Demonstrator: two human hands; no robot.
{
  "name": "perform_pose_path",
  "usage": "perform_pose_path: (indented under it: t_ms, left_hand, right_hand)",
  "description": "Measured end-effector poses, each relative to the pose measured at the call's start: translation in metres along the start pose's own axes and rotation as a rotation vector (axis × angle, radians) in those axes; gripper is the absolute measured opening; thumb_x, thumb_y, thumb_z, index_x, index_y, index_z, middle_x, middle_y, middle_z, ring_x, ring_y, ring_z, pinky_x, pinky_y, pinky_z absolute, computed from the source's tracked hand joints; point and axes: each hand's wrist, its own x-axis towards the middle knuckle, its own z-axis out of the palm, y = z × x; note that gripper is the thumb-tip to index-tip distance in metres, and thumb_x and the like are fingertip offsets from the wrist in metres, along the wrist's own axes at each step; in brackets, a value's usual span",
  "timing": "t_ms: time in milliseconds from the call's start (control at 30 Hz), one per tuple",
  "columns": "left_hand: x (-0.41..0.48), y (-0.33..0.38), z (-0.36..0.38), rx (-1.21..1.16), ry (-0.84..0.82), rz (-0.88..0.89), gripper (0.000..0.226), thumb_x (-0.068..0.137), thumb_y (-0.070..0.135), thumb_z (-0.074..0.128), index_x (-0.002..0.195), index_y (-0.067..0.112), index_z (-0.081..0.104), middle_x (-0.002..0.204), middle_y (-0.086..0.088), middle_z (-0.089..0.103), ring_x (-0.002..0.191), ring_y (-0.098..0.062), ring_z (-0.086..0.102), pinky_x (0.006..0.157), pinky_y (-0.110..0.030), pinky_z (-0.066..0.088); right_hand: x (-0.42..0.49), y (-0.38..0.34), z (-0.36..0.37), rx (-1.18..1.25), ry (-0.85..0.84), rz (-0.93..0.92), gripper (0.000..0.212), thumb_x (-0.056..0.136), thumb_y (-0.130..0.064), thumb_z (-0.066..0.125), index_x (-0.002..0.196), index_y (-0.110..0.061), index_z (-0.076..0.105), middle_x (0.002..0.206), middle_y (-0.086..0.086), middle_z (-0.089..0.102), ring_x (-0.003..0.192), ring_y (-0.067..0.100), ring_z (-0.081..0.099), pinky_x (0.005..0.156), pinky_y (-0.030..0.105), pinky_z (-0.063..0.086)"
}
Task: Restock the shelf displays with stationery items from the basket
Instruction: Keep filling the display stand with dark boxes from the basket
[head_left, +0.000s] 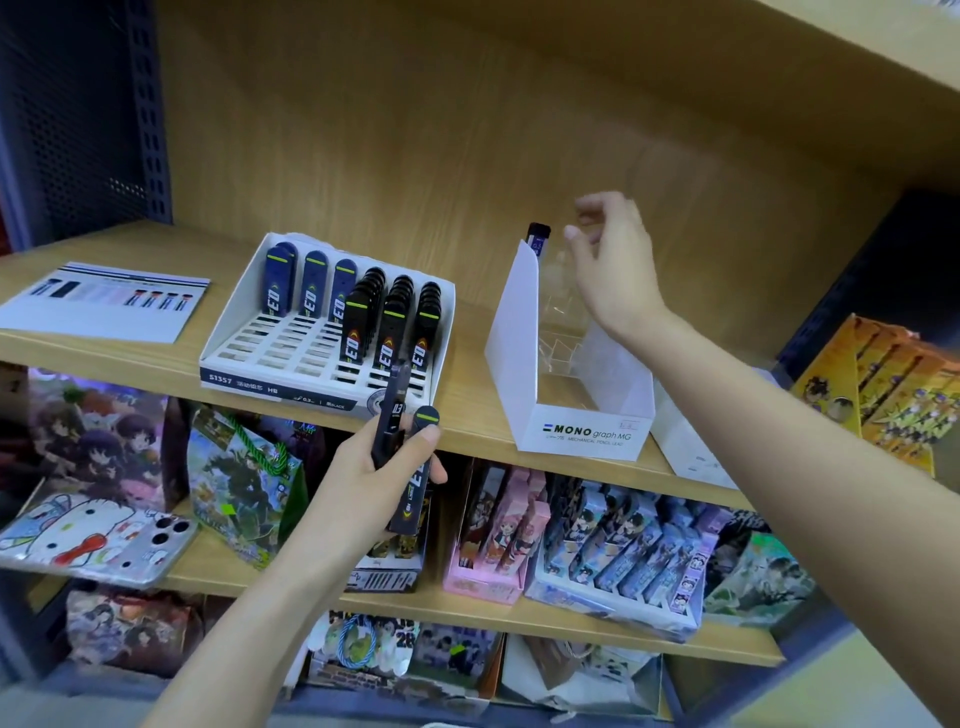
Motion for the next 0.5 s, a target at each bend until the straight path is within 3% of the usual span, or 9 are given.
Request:
perform_pose_path:
  t_ms: [67,133,200,267,333,400,500]
  left_hand:
    - [-0.003,0.001,0.002,0.015,-0.010,-0.005,0.026,0.091,0.039,0.054,0.083,0.015,0.060,0.079,0.011,0.070,0.067,-0.008,0.054,0.055,-0.024,0.042]
    - [-0.006,0.002,0.002,0.035,-0.016,0.008,0.028,0.091,0.039,0.054,0.079,0.015,0.060,0.077,0.017,0.069,0.070,0.000,0.056,0.056,-0.023,0.045]
    - [-0.009,0.002,0.002,0.040,-0.020,0.031,0.032,0.091,0.039,0.054,0.073,0.015,0.063,0.077,0.015,0.068,0.065,0.000,0.054,0.059,-0.020,0.044]
    - [-0.012,0.001,0.001,0.072,-0.018,0.055,0.038,0.090,0.042,0.052,0.072,0.011,0.065,0.065,0.014,0.064,0.055,0.005,0.050,0.064,-0.026,0.038]
    - [-0.015,0.001,-0.001,0.094,-0.021,0.065,0.039,0.091,0.042,0.049,0.078,0.009,0.064,0.060,0.010,0.061,0.046,0.002,0.044,0.059,-0.026,0.035]
    - [-0.018,0.002,-0.003,0.117,-0.026,0.079,0.035,0.093,0.040,0.048,0.078,0.012,0.061,0.057,0.007,0.060,0.046,-0.002,0.045,0.055,-0.024,0.037]
    - [-0.024,0.005,-0.007,0.144,-0.027,0.105,0.033,0.096,0.038,0.044,0.076,0.014,0.057,0.049,0.010,0.056,0.042,0.000,0.044,0.050,-0.019,0.036]
  right_hand:
    - [-0.028,-0.013,-0.006,0.068,0.047,-0.080,0.019,0.095,-0.010,0.047,0.113,-0.007,0.053,0.107,0.002,0.051,0.083,-0.003,0.048,0.081,0.017,0.042]
    - [-0.060,-0.028,-0.011,0.166,-0.048,-0.113,0.011,0.096,-0.010,0.047,0.103,-0.013,0.055,0.095,-0.004,0.053,0.076,-0.004,0.047,0.072,0.010,0.038]
    - [-0.091,-0.043,-0.014,0.209,-0.265,-0.091,0.009,0.098,-0.018,0.047,0.097,-0.021,0.055,0.087,-0.013,0.053,0.072,-0.002,0.049,0.068,0.012,0.037]
    - [-0.115,-0.054,-0.013,0.208,-0.528,-0.035,0.011,0.098,-0.028,0.047,0.095,-0.026,0.057,0.088,-0.017,0.055,0.073,-0.003,0.051,0.070,0.013,0.040]
    - [-0.131,-0.062,-0.010,0.282,-0.707,0.059,0.012,0.096,-0.030,0.051,0.088,-0.030,0.059,0.087,-0.016,0.060,0.073,0.000,0.055,0.074,0.018,0.045]
    - [-0.138,-0.068,-0.007,0.390,-0.765,0.144,0.015,0.094,-0.026,0.056,0.081,-0.033,0.061,0.078,-0.016,0.061,0.066,-0.003,0.054,0.068,0.016,0.044]
    - [-0.140,-0.076,-0.007,0.510,-0.774,0.251,0.011,0.093,-0.021,0.059,0.085,-0.022,0.067,0.070,-0.013,0.058,0.058,-0.007,0.051,0.058,0.007,0.038]
